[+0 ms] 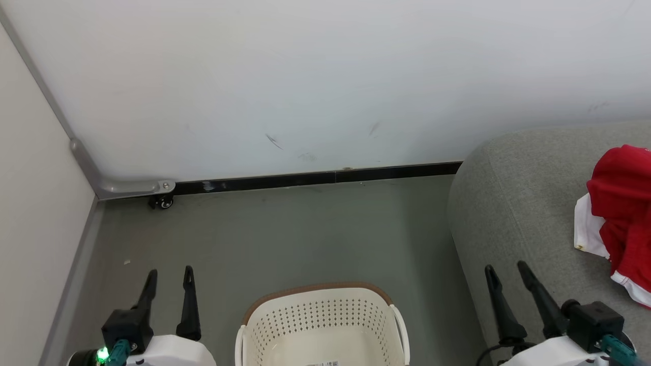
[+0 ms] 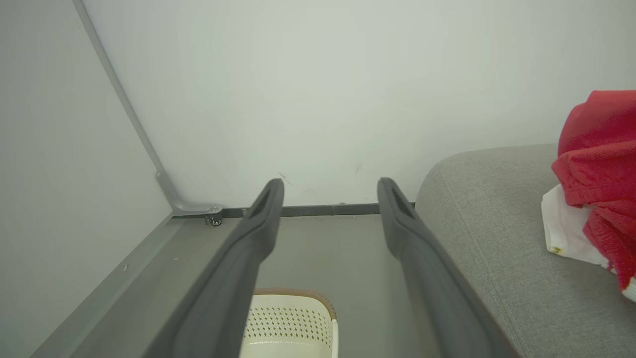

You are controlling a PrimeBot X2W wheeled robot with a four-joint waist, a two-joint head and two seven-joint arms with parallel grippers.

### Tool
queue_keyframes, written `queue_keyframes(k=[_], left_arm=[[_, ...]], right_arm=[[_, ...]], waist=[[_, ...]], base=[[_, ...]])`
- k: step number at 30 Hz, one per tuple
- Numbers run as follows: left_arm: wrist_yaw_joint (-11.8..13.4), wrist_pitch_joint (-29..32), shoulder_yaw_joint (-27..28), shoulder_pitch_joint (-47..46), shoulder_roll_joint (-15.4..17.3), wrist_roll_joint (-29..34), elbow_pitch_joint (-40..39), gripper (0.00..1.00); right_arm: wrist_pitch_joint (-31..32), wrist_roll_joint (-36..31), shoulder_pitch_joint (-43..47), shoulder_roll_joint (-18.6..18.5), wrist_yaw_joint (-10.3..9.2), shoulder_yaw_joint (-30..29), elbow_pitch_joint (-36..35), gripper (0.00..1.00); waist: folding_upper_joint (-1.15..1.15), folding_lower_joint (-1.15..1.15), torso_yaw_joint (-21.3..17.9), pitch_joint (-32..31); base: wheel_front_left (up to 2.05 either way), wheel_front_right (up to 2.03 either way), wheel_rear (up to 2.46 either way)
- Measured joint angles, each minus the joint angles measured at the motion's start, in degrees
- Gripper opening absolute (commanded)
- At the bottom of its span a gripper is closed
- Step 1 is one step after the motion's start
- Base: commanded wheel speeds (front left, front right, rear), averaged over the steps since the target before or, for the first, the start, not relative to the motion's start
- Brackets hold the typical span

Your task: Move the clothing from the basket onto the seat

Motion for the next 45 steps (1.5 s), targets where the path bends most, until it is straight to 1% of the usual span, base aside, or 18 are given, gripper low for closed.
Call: queue_keyframes(k=[7, 11, 16, 24, 34, 37, 45], left_arm=[[-0.14, 0.46, -0.10, 2.18, -0.99, -0.29, 3.28, 0.00], [-0.58, 1.65, 1.54, 2.00, -1.19, -2.44, 3.94, 0.00], [-1.56, 3.60, 3.28, 1.60, -1.24, -6.36, 4.90, 0.00], [-3.05, 6.10, 4.98, 0.70, -1.48, -12.51, 5.24, 0.00], [-4.78, 8.80, 6.99, -0.52, -1.70, -19.95, 5.30, 0.00], [-5.56, 9.71, 7.56, -0.52, -1.76, -22.16, 5.30, 0.00], [-6.65, 11.62, 8.66, -0.67, -1.99, -28.53, 5.14, 0.00]], right_arm=[[0.01, 0.27, 1.77, 0.49, 0.00, 0.49, 3.25, 0.00], [0.02, 2.23, 1.82, 0.49, 0.00, 0.21, 3.43, 0.00], [1.16, 6.12, 1.57, 0.48, 0.00, -1.35, 4.39, 0.00], [2.47, 14.79, -0.47, 0.51, 0.00, -1.78, 5.24, 0.00], [3.81, 22.52, -0.66, 0.49, 0.00, -3.04, 5.50, 0.00], [4.31, 24.81, -0.96, 0.49, 0.00, -3.20, 5.72, 0.00], [5.24, 31.30, -2.88, 0.49, 0.00, -3.60, 6.57, 0.00]], waist=[[0.00, 0.00, 0.00, 0.01], [0.00, 0.00, -0.01, 0.01], [0.00, 0.00, -0.03, 0.06], [0.00, 0.03, -0.02, 0.27], [0.00, 0.23, -0.03, 0.39], [0.00, 0.25, -0.03, 0.42], [0.00, 0.27, -0.04, 0.57]], base=[[0.00, 0.00, 0.00], [0.00, 0.00, 0.00], [0.00, 0.00, 0.00], [0.00, 0.00, 0.00], [0.00, 0.00, 0.00], [0.00, 0.00, 0.00], [0.00, 0.00, 0.00]])
